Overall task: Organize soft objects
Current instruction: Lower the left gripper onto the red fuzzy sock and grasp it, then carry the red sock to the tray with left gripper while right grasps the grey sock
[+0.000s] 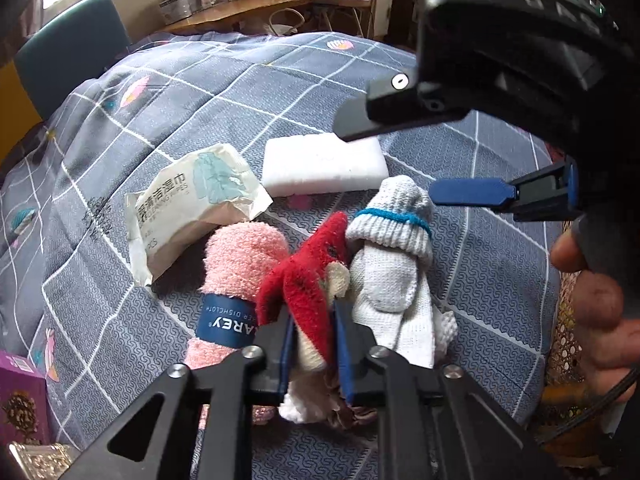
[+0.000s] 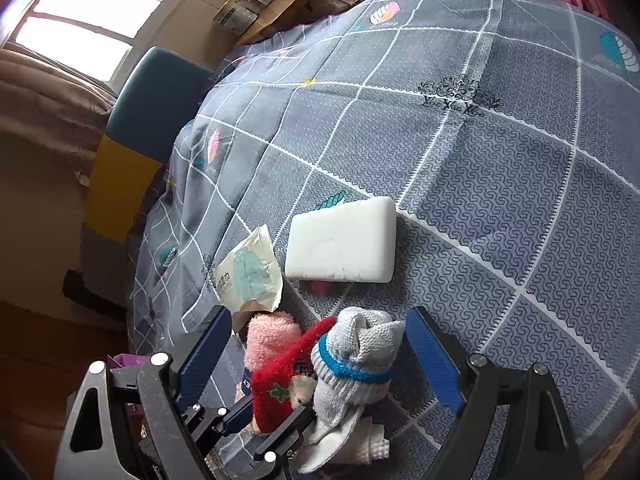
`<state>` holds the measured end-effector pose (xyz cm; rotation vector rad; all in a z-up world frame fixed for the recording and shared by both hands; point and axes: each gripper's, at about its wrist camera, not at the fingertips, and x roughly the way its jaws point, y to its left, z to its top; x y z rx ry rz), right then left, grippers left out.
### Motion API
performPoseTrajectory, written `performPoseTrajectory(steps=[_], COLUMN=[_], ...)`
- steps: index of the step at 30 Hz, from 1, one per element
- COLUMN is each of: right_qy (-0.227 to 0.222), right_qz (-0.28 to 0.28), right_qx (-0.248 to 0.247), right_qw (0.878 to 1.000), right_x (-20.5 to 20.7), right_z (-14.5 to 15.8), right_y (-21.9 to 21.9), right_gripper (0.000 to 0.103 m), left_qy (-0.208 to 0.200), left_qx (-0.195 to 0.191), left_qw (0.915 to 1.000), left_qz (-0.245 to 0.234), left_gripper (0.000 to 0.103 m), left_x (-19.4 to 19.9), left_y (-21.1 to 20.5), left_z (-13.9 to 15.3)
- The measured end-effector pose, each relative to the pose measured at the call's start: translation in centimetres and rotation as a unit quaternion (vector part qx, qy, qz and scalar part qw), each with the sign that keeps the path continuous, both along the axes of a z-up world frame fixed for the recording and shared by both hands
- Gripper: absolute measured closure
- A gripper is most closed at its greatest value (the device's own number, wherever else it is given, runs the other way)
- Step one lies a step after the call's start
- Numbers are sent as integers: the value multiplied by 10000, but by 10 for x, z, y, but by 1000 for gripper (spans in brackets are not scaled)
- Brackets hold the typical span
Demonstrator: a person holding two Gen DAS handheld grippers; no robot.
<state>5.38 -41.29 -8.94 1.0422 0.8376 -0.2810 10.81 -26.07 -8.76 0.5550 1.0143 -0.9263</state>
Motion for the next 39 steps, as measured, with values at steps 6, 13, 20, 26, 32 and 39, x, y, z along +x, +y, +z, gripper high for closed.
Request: performPoseTrajectory(steps=[6,13,20,26,32,39], right_qy=[138,294,558,945,1049,1251], right_qz=[198,489,895,1225,1465,1618], right_qx=[108,184,-121,-783,-1031,-1211], right_qw=[9997,9982,9943,9849,9782,9713], right_x=[7,12,22,32,36,42], right_z=[-6,-11,-13,-13,-13,-18], right_y=[4,11,24,37,44,50], right_gripper=[14,14,17,56,56,53], left_qy=[238,283,268,84,-320,-792], left_qx=[-544,-781,-969,-1133,-1326,-1611], left_qw=[9962,9883,9779,9637,9291,8633], left_qz=[630,1277,1836,2418,3436,4717], left_gripper=[91,91,91,91,91,91], left_x=[16,39,59,92,137,151], left_y=[22,36,57,86,164,310], left_z=[15,34,54,89,145,180])
